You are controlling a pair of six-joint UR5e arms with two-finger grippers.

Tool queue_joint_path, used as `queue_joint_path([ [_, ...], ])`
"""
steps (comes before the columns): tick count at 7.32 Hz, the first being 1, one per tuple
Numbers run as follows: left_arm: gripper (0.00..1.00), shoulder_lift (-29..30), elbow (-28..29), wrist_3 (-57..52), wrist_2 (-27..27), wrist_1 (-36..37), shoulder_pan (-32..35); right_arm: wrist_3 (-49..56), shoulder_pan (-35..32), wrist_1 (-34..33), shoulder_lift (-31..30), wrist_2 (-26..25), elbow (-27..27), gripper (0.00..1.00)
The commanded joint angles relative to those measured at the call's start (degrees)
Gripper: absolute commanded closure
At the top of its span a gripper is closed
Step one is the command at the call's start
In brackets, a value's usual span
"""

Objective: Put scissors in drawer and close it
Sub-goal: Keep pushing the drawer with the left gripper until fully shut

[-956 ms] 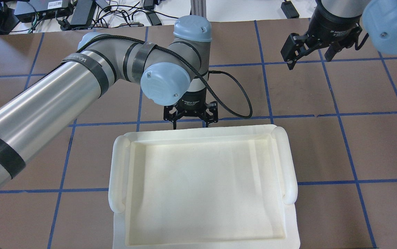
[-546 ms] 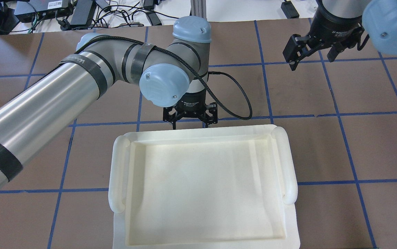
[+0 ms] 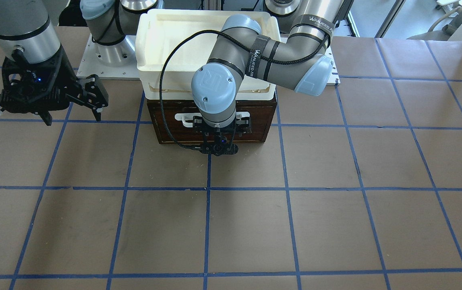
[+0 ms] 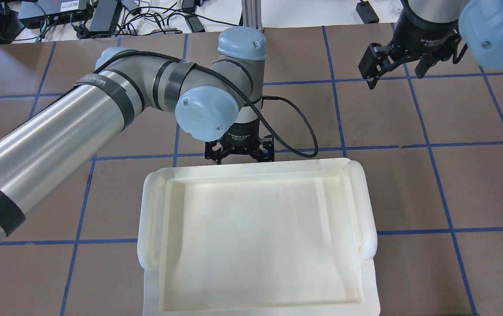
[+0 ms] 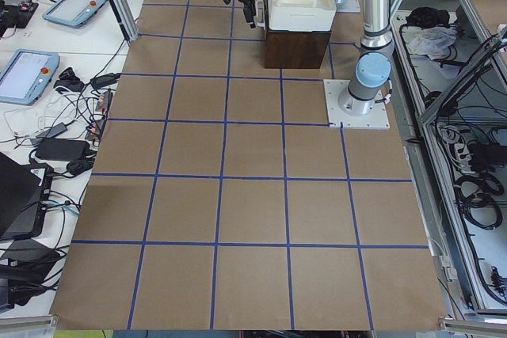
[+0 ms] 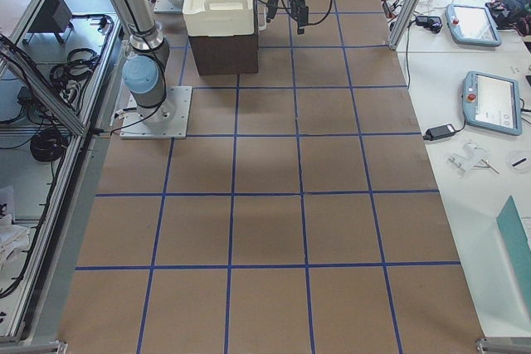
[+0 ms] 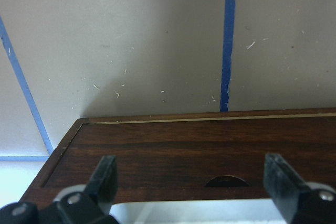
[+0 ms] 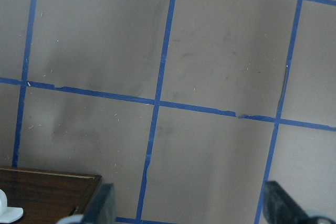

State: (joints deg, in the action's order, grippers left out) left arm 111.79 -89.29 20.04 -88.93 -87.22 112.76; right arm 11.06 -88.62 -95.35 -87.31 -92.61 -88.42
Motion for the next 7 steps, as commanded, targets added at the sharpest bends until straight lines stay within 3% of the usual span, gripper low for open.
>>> queue_joint_path([
  [1, 0.0, 0.09, -0.09, -0.09, 0.07, 0.03, 0.0, -0.16, -0.06, -0.01, 0.03, -0.03, 0.0, 0.0],
  [5, 0.0, -4.46, 2.1, -4.56, -1.25, 0.47, -2.36, 0.45, -0.06, -0.36, 0.03, 0.06, 0.09, 0.0],
  [7, 0.0, -9.46, 2.02, -17.6, -2.74, 0.64, -7.53, 0.19, -0.06, -0.36, 0.03, 0.06, 0.0, 0.0],
])
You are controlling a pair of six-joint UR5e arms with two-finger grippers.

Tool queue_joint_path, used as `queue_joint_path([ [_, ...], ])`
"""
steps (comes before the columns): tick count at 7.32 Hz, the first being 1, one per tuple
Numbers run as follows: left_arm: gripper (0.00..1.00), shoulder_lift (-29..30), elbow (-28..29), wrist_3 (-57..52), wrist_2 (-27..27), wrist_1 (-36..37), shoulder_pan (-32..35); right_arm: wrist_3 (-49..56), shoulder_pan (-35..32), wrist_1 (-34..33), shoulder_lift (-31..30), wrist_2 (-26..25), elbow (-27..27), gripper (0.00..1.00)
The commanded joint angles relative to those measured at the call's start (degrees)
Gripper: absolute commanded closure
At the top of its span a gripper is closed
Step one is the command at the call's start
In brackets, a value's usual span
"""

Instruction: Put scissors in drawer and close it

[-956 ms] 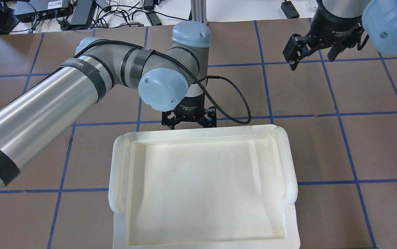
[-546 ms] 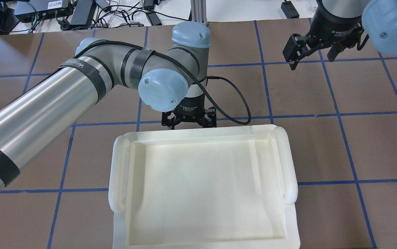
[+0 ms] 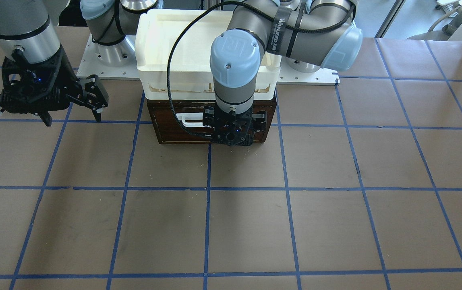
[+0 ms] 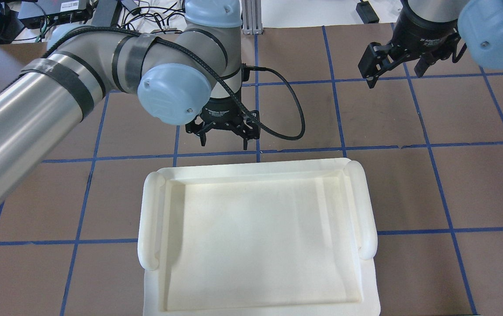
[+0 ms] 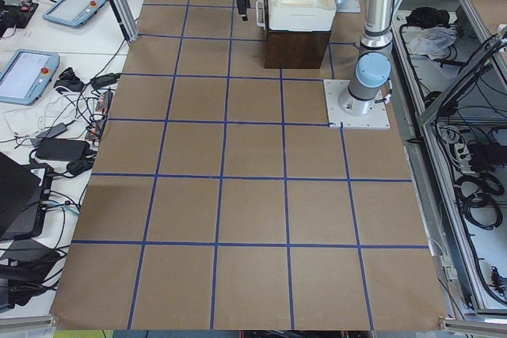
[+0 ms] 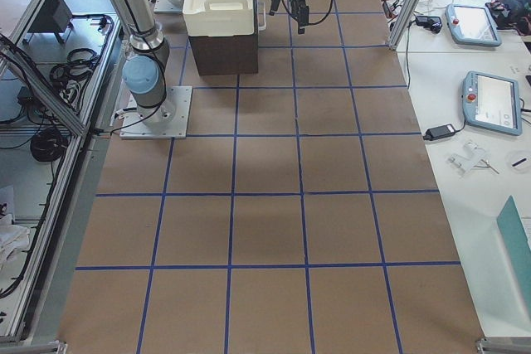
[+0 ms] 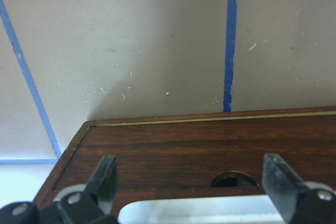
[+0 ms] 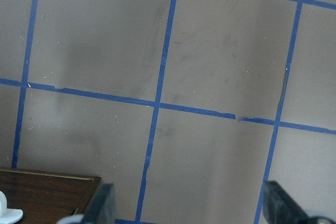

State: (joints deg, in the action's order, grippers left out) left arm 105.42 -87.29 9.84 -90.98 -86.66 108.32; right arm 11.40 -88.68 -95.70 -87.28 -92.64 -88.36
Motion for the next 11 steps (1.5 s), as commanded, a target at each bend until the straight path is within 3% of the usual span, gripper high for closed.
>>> queue_joint_path([
  [1, 0.0, -5.64, -0.07, -8.69, -0.61, -0.17, -6.16, 0.29, 0.09, 0.08, 0.0, -0.26, -0.06, 0.0],
  [4, 0.0, -15.91, 0.02, -8.79, -2.01, -7.02, -13.89, 0.03, 0.0, 0.34, -0.08, -0.17, -0.06, 0.0],
  [6, 0.0, -20.06, -0.51, -8.79, -1.84, -6.94, -19.01, 0.2, 0.0, 0.17, 0.0, -0.08, -0.06, 0.0],
  [9, 0.0, -20.08, -0.86, -8.7, -1.31, 0.32, -20.08, -0.15, 0.0, 0.34, 0.0, -0.08, -0.06, 0.0],
  [11, 0.0, -18.68, -1.04, -8.79, -0.96, 0.35, -19.91, -0.15, 0.09, 0.43, 0.0, -0.08, -0.06, 0.0],
])
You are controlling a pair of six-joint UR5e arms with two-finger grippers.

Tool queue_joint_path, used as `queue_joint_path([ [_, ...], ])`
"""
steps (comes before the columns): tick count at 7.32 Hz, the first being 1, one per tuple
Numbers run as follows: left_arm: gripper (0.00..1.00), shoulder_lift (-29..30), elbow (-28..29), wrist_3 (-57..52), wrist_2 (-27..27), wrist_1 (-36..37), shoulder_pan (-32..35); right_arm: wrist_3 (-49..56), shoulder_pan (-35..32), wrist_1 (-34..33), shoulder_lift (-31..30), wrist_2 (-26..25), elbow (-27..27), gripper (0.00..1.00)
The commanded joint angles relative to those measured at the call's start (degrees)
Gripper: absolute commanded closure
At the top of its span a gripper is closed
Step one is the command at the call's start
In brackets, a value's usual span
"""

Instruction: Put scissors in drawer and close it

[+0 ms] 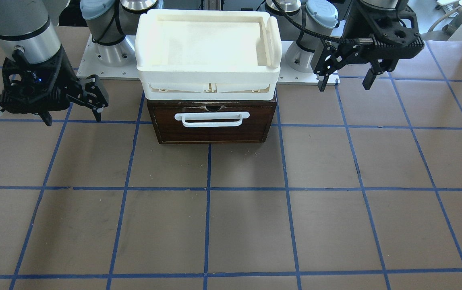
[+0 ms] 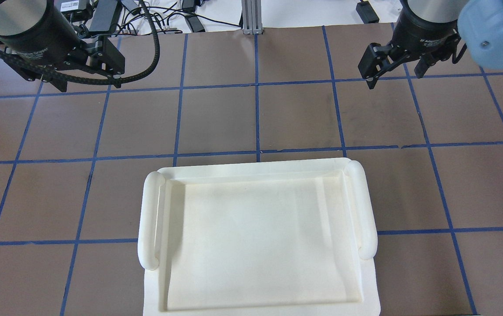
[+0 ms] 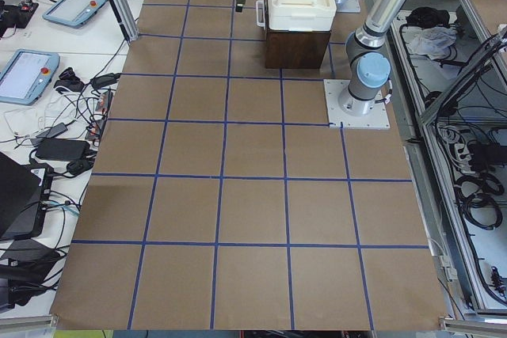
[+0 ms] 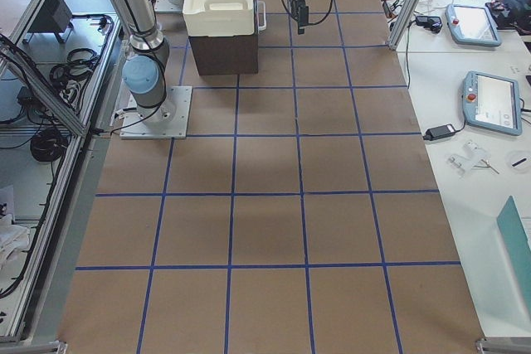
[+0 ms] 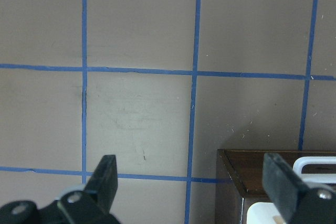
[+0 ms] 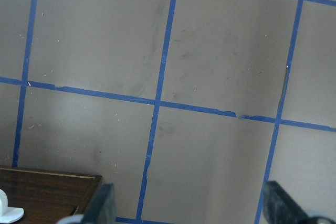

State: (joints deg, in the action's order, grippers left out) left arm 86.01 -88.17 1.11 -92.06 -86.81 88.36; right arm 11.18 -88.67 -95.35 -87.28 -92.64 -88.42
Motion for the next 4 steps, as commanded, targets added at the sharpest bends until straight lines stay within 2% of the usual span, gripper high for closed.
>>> queue_joint_path([
  [1, 0.0, 0.83, -0.16, -0.06, 0.13, 0.41, 0.41, 0.07, -0.01, 0.07, 0.0, -0.09, 0.0, 0.0],
  [4, 0.0, 0.74, -0.16, -0.06, 0.04, -0.12, 0.59, -0.19, -0.02, 0.07, 0.0, 0.09, 0.0, 0.0],
])
